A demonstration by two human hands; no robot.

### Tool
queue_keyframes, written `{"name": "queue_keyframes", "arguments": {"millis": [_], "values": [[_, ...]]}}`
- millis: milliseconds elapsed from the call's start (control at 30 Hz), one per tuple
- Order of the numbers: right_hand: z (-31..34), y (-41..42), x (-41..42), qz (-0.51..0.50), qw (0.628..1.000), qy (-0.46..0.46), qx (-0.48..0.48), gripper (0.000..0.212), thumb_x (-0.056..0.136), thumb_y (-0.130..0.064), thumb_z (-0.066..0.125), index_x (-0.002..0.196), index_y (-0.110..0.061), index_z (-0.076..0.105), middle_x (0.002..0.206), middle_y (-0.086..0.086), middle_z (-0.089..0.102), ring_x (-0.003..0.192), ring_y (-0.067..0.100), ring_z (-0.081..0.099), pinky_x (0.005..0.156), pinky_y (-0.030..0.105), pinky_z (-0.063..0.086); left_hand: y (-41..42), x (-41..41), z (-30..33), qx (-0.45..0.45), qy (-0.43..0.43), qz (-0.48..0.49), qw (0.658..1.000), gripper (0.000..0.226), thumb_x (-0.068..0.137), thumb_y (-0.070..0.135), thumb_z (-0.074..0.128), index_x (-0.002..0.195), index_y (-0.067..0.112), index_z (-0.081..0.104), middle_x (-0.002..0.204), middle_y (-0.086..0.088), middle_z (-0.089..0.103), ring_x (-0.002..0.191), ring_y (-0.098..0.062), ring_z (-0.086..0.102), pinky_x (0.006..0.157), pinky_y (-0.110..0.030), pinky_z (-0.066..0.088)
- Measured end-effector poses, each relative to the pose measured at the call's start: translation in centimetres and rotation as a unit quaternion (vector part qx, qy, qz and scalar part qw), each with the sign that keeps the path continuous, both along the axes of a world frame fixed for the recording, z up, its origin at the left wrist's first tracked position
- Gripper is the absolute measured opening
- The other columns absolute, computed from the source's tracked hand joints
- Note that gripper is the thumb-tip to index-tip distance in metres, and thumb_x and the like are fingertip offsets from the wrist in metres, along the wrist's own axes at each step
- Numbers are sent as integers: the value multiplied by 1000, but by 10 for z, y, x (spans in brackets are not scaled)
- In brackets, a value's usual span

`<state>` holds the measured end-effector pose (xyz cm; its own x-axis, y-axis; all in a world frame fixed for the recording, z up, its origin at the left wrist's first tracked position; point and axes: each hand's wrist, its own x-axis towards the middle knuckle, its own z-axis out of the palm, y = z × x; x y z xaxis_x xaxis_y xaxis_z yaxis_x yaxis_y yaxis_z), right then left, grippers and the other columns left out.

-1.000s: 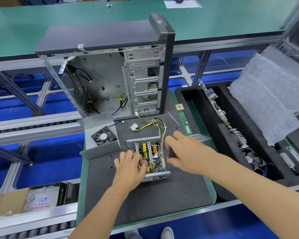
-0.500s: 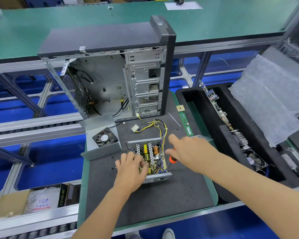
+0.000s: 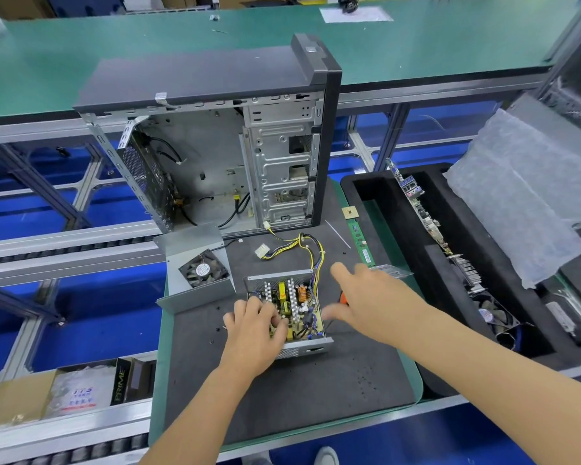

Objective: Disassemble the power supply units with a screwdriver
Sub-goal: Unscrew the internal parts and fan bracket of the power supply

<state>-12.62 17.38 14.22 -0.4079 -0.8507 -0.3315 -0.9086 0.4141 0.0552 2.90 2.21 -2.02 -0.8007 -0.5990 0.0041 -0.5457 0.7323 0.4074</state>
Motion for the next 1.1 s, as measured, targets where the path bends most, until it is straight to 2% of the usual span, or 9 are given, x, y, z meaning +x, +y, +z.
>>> {"name": "queue_keyframes", "arguments": {"millis": [100, 200, 267, 367, 433, 533, 600, 767, 1100], "values": [[-2, -1, -3, 14, 998, 62, 21, 30, 103, -37, 42, 127, -18, 40, 89, 5, 44, 72, 27, 49, 51, 32, 38, 0, 0, -1, 1, 1, 1, 1000, 23, 96, 42, 52, 78, 30, 44, 88, 10, 35, 88, -17, 29, 76, -36, 23], [-7, 3, -5, -23, 999, -25, -34, 36, 98, -35, 52, 126, -18, 38, 105, 4, 47, 94, 25, 50, 80, 35, 49, -1, 0, -2, 3, 2, 1, 1000, 23, 96, 43, 52, 78, 31, 43, 88, 10, 35, 88, -17, 29, 76, -36, 23], [-7, 5, -4, -36, 998, -42, -42, 39, 97, -36, 55, 128, -20, 37, 112, 4, 41, 98, 25, 47, 87, 37, 48, -1, -1, -2, 2, 1, 1, 1000, 23, 96, 43, 52, 78, 31, 43, 88, 10, 35, 88, -17, 29, 76, -36, 24], [-9, 6, -6, -46, 999, -22, -17, 39, 100, -42, 34, 131, -21, 41, 114, 6, 38, 90, 23, 44, 74, 32, 44, 0, -1, -2, 2, 1, 2, 1000, 23, 96, 42, 53, 78, 31, 44, 88, 9, 37, 89, -18, 31, 78, -38, 28], [-9, 6, -6, -35, 999, 2, 12, 36, 102, -31, 38, 137, -23, 40, 108, 7, 38, 81, 22, 42, 62, 32, 38, 0, -1, -1, 3, -1, 2, 1000, 23, 96, 42, 53, 78, 30, 45, 89, 9, 38, 89, -19, 32, 78, -39, 30], [-8, 6, -9, -63, 998, -6, 13, 33, 105, -31, 30, 131, -16, 44, 94, 3, 35, 77, 20, 42, 66, 31, 37, 0, 0, -1, 11, -4, 2, 1000, 23, 96, 43, 51, 79, 30, 45, 90, 9, 37, 90, -18, 31, 79, -38, 29], [-11, 5, -7, -61, 998, -3, -1, 32, 106, -31, 26, 127, -14, 43, 99, 5, 34, 84, 23, 42, 67, 32, 37, 1, 0, 0, 13, -6, 2, 1000, 22, 97, 44, 51, 79, 30, 45, 90, 9, 37, 90, -18, 31, 80, -38, 29], [-15, 11, -7, -112, 990, 5, -83, 24, 101, -36, 39, 102, -13, 45, 96, 3, 46, 75, 27, 50, 67, 34, 47, 0, 0, 3, 18, -8, 3, 1000, 22, 97, 44, 50, 80, 31, 45, 91, 10, 38, 92, -18, 32, 82, -39, 31], [-5, 27, -33, -200, 958, -35, -203, 19, 93, -35, 52, 88, -16, 50, 82, 3, 49, 70, 28, 53, 65, 37, 47, 1, -4, 12, 36, 22, -26, 999, 21, 94, 53, 56, 103, 34, 58, 100, 13, 44, 100, -14, 34, 87, -35, 27]]}}
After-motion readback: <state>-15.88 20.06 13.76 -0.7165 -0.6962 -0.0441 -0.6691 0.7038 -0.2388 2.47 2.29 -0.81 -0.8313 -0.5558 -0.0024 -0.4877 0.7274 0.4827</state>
